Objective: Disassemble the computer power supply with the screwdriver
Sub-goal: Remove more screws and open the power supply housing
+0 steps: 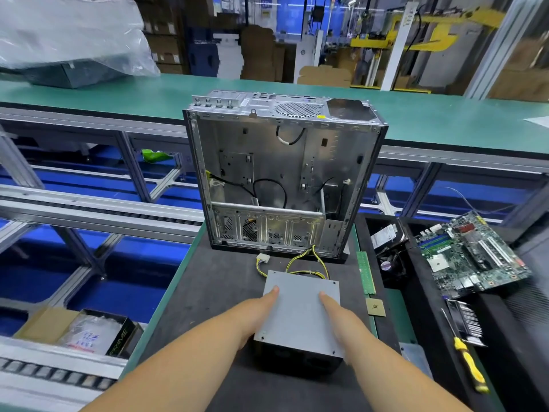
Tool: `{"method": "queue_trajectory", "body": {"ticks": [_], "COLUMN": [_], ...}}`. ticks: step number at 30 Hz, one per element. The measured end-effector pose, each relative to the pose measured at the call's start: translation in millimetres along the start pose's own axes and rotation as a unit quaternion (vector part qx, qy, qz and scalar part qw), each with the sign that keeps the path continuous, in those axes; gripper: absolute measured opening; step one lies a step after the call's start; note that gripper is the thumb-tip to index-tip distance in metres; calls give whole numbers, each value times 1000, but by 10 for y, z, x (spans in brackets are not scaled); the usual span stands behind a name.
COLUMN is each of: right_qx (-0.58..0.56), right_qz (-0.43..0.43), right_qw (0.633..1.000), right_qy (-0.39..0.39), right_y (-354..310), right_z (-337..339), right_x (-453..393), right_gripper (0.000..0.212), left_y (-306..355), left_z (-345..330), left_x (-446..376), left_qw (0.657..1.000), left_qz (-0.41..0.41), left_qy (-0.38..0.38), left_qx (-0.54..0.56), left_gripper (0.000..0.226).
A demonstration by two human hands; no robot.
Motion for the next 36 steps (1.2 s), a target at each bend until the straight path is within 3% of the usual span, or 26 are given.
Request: {"method": "queue_trajectory", "body": {"ticks": [5,17,20,22,25,29,36], "right_qx": [-72,-47,-27,-23,-46,-76,-87], "right_qz": [1,-4,-2,-2,-21,-14,-20], "right_qw": [997,998,999,999,998,994,991], "right_qy": [-29,-31,-25,-31,-47,-78,-104], "right_y": [-57,-121,-183,-211,-166,-152,-192], "right_z": [-75,-115,-107,-107,-134,-235,-289], "right_x": [-20,-20,0,19,40,71,171], "right_gripper": [39,34,35,31,27,24,24], "left_y": [48,95,88,84,97,82,102], "left_z": [-80,-197,-156,-124,-104,-32,50], "left_x": [-59,34,76,94,83,46,38], "left_qw": [999,992,995,997,995,996,993], "left_qz": [9,7,21,31,30,25,6], "left_qy": [-31,-80,-71,-71,-84,-81,-93], "left_qx": [28,95,60,26,45,39,67], "left_gripper": [69,46,51,72,69,85,65]}}
Point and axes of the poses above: each hand's wrist, its own x-axis away from the middle knuckle, its own z-axis out of the back of the hand, y = z × x, the point moved 8 cm from there along -x, towards the middle knuckle, and after that the axes turned 9 degrees about -y, right-handed, at the moved point
